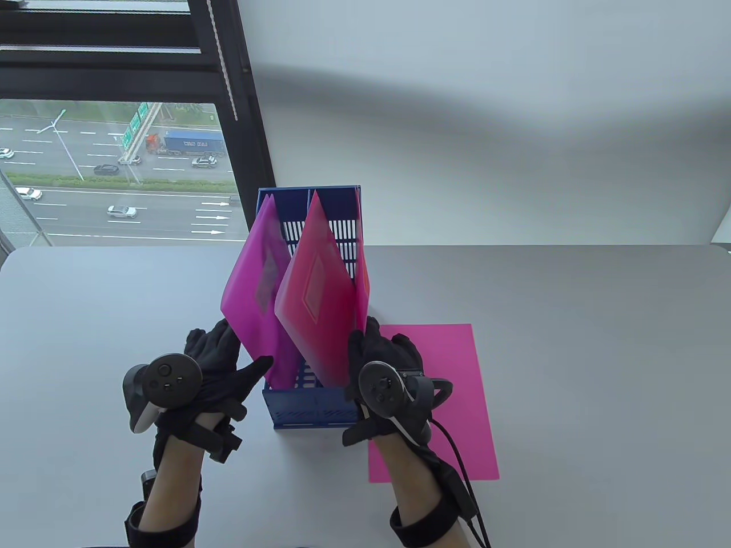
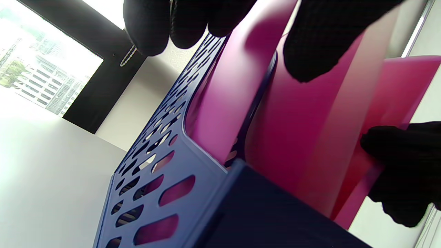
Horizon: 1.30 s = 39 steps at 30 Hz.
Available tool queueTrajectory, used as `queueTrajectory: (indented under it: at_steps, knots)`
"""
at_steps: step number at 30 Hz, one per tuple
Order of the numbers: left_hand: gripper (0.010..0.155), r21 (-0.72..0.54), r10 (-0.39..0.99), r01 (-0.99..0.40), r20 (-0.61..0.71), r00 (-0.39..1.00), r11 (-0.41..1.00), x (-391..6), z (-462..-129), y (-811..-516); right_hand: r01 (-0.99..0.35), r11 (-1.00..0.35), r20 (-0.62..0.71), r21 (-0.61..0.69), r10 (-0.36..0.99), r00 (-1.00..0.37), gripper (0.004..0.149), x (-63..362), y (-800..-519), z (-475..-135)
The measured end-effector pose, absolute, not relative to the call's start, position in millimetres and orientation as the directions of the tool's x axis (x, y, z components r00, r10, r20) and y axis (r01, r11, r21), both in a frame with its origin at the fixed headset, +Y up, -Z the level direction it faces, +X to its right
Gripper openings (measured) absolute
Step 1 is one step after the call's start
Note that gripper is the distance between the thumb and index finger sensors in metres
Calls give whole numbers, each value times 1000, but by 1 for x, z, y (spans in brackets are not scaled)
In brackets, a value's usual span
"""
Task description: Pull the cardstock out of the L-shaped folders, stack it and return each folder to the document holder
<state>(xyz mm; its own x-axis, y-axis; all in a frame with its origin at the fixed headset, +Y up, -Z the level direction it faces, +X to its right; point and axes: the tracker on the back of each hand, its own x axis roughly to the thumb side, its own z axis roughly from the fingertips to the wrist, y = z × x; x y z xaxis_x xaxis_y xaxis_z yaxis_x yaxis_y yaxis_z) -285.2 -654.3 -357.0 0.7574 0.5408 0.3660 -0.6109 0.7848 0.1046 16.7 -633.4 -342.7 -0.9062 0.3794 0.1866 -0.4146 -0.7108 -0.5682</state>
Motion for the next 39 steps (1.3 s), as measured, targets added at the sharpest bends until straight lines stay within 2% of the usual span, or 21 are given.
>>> queueTrajectory:
  at_steps: [6,12,17,20,23,28,35,39]
  knots:
    - [81,118,554,-631,374,744,767,-289,-355,-650,-426,-647,211,-632,385,-898,45,23,-616,-330]
    - [84,159,608,-713,419,675,683,-300,-345,-636,-460,-576,250,-676,408,-878,45,31,-596,-313]
    - [86,334,559,-709,445,699,621,-308,-322,-608,-484,-512,284,-710,421,-862,45,36,-580,-297]
    - [89,525,466,-663,472,748,533,-307,-296,-585,-493,-476,301,-728,425,-854,45,40,-571,-288]
    - [87,591,368,-638,523,769,494,-295,-270,-563,-500,-447,315,-741,427,-848,45,42,-564,-280]
    - [73,575,249,-608,582,774,547,-259,-252,-551,-524,-412,342,-745,439,-831,45,45,-556,-269]
    - [76,458,166,-514,609,776,725,-201,-267,-576,-611,-382,414,-693,483,-772,47,42,-549,-258]
    - [74,418,135,-455,603,786,787,-182,-274,-589,-676,-375,454,-634,527,-719,47,38,-550,-258]
